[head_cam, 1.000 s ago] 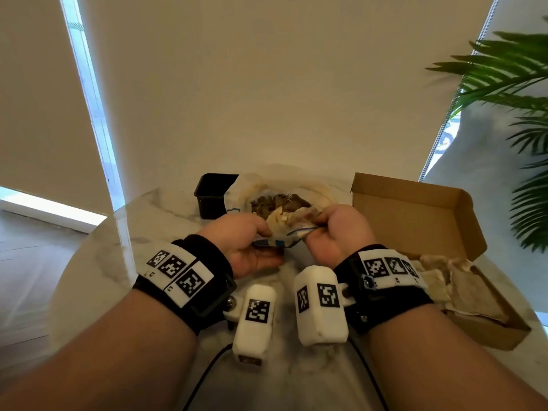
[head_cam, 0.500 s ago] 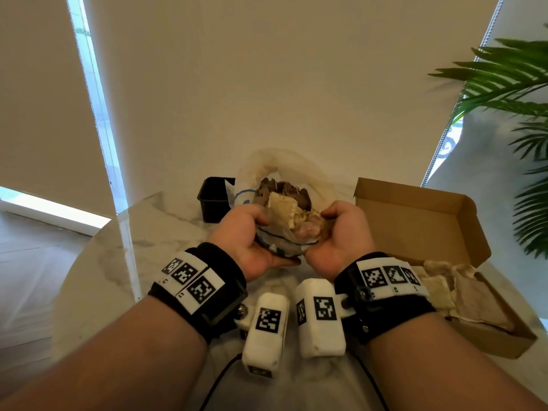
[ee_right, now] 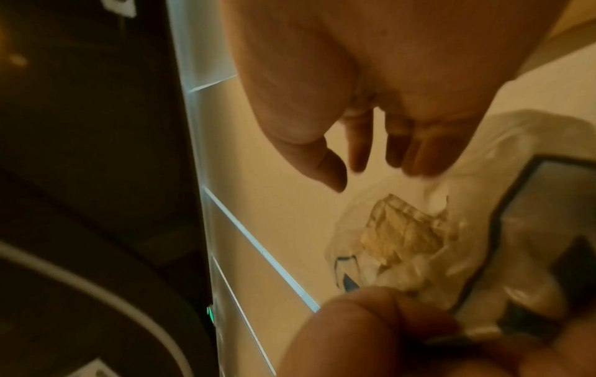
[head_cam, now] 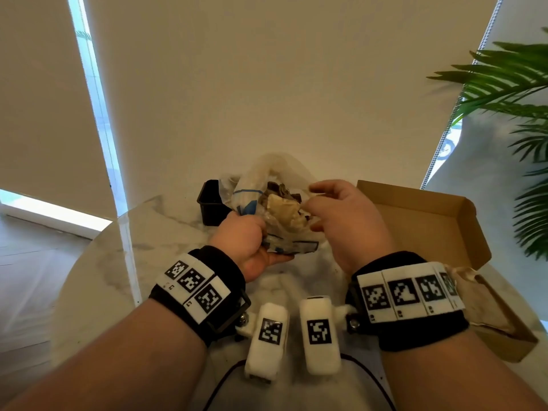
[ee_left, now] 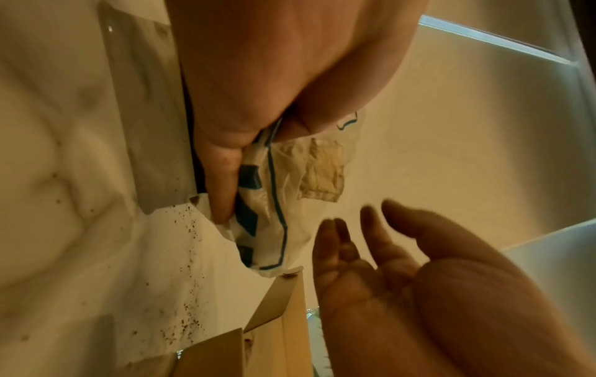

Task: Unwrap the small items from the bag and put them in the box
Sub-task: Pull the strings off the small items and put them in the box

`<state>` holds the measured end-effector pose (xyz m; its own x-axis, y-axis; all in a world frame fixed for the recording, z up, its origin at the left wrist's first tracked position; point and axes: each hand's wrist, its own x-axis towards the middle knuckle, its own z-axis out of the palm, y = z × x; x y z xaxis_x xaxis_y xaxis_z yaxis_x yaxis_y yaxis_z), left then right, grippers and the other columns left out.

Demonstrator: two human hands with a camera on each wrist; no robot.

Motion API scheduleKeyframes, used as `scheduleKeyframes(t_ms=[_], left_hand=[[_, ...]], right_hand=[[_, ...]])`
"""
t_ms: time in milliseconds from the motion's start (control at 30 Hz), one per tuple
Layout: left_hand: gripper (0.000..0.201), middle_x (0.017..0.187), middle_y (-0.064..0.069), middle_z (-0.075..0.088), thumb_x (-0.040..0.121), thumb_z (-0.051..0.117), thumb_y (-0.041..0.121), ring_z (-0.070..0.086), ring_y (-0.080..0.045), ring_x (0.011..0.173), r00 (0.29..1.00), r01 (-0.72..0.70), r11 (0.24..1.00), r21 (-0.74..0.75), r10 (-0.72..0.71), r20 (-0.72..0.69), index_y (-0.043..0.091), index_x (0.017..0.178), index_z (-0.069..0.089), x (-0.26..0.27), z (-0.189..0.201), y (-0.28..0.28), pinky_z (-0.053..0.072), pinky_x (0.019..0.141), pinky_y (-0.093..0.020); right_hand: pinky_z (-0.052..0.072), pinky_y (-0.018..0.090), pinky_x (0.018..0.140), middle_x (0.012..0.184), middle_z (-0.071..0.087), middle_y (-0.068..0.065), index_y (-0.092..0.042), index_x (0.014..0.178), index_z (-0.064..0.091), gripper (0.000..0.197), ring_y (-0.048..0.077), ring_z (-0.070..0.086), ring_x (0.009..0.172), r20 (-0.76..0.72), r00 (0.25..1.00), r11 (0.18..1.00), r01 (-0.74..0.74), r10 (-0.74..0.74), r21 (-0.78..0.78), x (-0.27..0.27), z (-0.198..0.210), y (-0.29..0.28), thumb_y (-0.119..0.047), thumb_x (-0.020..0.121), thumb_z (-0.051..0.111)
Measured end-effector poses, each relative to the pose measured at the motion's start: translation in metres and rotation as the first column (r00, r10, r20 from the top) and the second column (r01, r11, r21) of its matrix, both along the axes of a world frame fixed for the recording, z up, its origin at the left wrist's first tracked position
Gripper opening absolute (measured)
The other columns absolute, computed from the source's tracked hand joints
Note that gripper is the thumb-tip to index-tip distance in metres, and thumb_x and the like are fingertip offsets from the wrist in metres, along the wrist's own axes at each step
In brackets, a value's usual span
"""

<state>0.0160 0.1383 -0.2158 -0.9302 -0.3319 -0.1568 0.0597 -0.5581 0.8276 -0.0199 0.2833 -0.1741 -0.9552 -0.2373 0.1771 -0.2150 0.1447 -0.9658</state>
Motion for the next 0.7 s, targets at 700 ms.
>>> scheduleKeyframes(t_ms=[700], left_hand=[[0.061,0.121,-0.026,0.067,0.09,0.031,-0.016,0.071,-0.051,0.093,0.976,0.212,0.952,-0.223,-0.216,0.004,0.025,0.132,0.049,0.008,0.0,0.009,0.052,0.075,-0.076]], right_hand=[[0.059,0.039,0.073,0.103,0.072,0.014,-0.019,0.118,0.063,0.042,0.027,0.068,0.083,0.325,0.921,0.954,-0.129,0.216,-0.269,-0.025,-0.028,-0.003,0.011,0.09,0.056]])
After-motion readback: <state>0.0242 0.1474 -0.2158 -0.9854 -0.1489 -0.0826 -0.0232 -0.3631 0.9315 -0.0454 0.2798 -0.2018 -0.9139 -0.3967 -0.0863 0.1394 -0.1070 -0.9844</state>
